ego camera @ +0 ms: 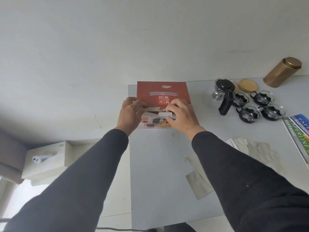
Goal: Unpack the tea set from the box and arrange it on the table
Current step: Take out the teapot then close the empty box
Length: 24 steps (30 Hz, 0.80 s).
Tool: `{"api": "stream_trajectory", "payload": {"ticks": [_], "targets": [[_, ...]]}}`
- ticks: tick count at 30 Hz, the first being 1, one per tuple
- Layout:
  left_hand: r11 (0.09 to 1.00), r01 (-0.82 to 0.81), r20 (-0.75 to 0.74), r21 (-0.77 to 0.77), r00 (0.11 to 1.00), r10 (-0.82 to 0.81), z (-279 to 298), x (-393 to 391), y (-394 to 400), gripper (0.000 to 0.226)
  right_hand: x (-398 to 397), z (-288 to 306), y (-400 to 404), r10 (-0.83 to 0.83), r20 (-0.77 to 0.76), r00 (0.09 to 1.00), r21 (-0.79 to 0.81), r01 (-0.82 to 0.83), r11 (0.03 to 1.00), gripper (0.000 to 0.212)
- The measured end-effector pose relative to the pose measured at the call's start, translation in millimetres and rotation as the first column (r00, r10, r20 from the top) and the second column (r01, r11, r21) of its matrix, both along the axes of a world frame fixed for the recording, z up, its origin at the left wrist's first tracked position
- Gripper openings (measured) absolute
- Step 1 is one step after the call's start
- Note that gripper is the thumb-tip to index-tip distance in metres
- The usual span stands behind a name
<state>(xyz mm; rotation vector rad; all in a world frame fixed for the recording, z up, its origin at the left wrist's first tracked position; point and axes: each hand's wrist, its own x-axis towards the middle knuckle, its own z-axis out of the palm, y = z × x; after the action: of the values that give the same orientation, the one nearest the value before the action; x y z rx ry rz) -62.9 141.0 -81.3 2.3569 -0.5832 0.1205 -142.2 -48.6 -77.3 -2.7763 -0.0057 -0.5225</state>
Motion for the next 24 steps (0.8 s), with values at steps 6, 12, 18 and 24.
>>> {"api": "stream_trajectory", "payload": {"ticks": [6,12,18,24], "targets": [[1.000,-0.011,-0.006,-0.020,1.000,0.011,-4.0,0.8,-0.9,0.016,-1.4,-1.7,0.8,0.005,0.025,1.000,-0.026,-0.004,1.000,0.026],[0.999,-0.008,-0.002,-0.049,1.000,0.008,-3.7,1.3,-0.7,0.016,-1.8,-7.9,-0.9,0.046,0.054,0.997,-0.044,-0.044,0.998,0.016],[0.999,-0.008,-0.007,-0.053,1.000,0.008,-2.9,0.3,-1.5,0.016,2.8,-6.6,-0.4,0.013,0.105,0.994,-0.023,-0.011,1.000,0.013],[0.994,-0.048,-0.129,-0.098,0.991,0.035,-1.1,-0.8,-2.5,0.036,5.5,0.3,-1.1,-0.243,-0.006,0.970,0.131,0.241,0.962,0.035]]}}
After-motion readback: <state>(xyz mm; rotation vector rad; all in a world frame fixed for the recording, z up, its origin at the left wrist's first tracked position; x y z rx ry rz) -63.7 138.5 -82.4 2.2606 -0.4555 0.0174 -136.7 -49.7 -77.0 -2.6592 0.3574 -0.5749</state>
